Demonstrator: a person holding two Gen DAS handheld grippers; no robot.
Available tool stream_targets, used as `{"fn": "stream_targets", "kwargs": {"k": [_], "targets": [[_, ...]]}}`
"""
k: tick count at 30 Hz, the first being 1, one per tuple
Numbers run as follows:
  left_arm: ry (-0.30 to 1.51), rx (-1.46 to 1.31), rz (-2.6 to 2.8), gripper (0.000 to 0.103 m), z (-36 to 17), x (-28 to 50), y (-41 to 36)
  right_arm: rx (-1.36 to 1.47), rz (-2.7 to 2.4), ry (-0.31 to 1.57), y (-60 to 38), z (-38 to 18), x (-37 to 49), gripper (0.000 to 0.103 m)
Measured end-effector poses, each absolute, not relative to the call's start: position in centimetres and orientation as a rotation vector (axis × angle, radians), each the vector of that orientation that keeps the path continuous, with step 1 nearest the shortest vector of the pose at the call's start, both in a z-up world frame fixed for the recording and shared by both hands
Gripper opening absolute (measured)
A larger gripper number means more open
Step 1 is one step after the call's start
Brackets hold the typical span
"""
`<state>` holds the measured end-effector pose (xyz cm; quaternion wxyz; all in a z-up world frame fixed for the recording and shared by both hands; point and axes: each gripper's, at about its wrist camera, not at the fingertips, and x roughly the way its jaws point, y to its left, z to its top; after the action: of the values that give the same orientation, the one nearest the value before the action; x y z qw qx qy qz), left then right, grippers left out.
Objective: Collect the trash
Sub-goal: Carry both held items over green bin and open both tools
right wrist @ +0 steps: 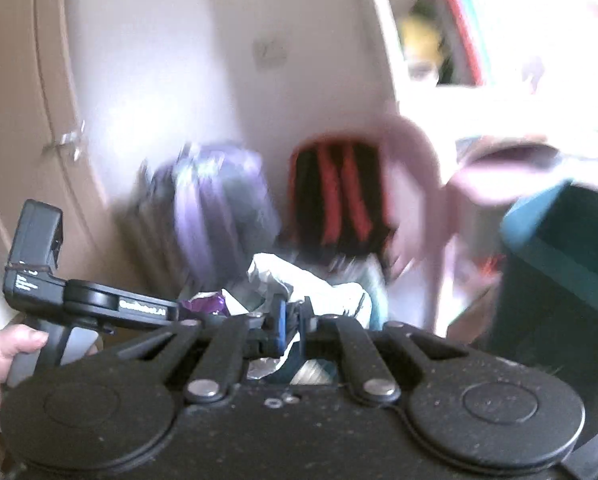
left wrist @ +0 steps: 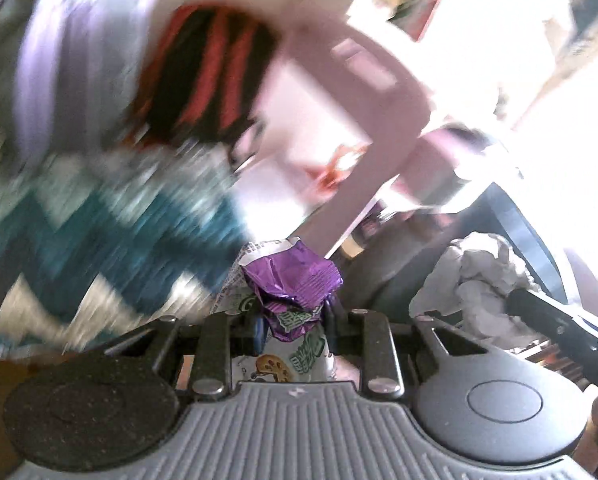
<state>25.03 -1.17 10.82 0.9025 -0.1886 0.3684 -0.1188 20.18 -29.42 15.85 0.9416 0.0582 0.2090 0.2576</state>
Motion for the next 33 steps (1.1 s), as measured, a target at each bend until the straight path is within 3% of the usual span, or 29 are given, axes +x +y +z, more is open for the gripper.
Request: {"fn": "stream_targets", "kwargs": {"k": [7, 14, 19, 27, 33], "targets": [[0.601, -0.309, -0.411, 0.027, 22.4, 28.0, -10.8, 0.120, 0.354, 0.313, -36.4, 20.8, 20.9, 0.005], [0.503, -0.251, -0.529, 0.027, 27.5, 30.6, -20.9, 0.141, 0.217, 0.347, -42.0, 19.1, 23.1, 0.005], [0.531, -0.226, -0.572, 0.027, 26.2, 33.3, -26.4, 0.151, 0.171, 0.419, -44.2, 16.6, 24.5, 0.005], [0.722, -0.109, -0.559, 0.027, 18.7, 37.0, -32.6, 0.120, 0.130, 0.556, -45.6, 12.4, 26.5, 0.005], [0.848, -0.055, -0.532, 0.028, 14.2, 38.8, -33.8, 0.112, 0.128, 0.583, -45.7, 11.4, 27.2, 0.015]]}}
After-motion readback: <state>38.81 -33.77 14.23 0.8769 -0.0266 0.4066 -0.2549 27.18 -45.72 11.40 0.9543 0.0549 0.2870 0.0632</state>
